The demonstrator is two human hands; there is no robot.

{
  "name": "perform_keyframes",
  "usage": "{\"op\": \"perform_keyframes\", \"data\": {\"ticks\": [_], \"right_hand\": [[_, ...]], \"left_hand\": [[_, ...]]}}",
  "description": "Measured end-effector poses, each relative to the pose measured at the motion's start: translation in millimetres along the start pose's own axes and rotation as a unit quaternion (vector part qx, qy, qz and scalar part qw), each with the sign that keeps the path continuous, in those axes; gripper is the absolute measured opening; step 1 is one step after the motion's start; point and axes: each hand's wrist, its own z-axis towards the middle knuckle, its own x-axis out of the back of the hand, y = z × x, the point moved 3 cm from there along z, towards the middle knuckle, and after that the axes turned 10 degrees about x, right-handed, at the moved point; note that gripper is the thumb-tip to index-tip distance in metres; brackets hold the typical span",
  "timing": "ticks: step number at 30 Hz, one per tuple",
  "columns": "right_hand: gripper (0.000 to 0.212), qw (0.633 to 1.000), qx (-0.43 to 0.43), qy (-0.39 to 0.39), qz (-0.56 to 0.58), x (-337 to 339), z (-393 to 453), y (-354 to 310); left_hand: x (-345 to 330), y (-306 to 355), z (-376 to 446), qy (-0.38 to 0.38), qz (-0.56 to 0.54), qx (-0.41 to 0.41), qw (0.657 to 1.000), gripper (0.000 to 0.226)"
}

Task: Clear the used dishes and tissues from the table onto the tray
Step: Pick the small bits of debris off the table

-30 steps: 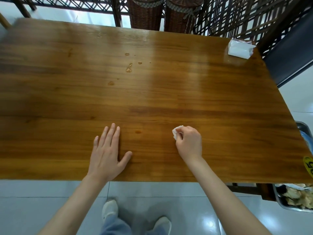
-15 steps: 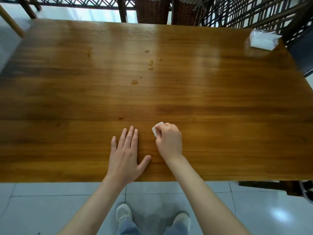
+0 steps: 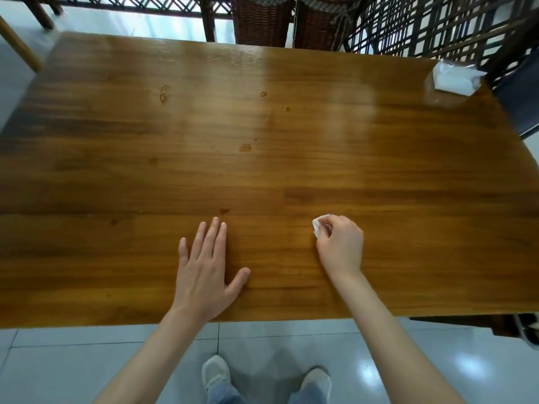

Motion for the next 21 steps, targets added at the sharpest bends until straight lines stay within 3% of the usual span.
{"op": "perform_keyframes", "data": {"ticks": [12,16,19,21], "right_hand": [[0.016,0.987,0.128,-0.072,0.060,-54.9,-17.5,-110.2],[0.014,0.988,0.119,-0.059,0.075,-45.0,-13.0,-106.5],[0.010,0.995,0.089,-0.003,0.037,-25.9,-8.5,-79.8],[0.011,0.998,0.059,-0.015,0.004,-16.3,-9.5,-56.1]], "left_hand": [[5.5,-44.0,32.8,-0.001,0.034,0.035,0.999,0.090],[4.9,-43.9,33.3,0.000,0.033,0.036,0.999,0.090],[3.4,-43.8,32.9,-0.003,0.047,0.034,0.998,0.090],[3.0,-43.8,32.8,-0.003,0.050,0.031,0.998,0.090]]}}
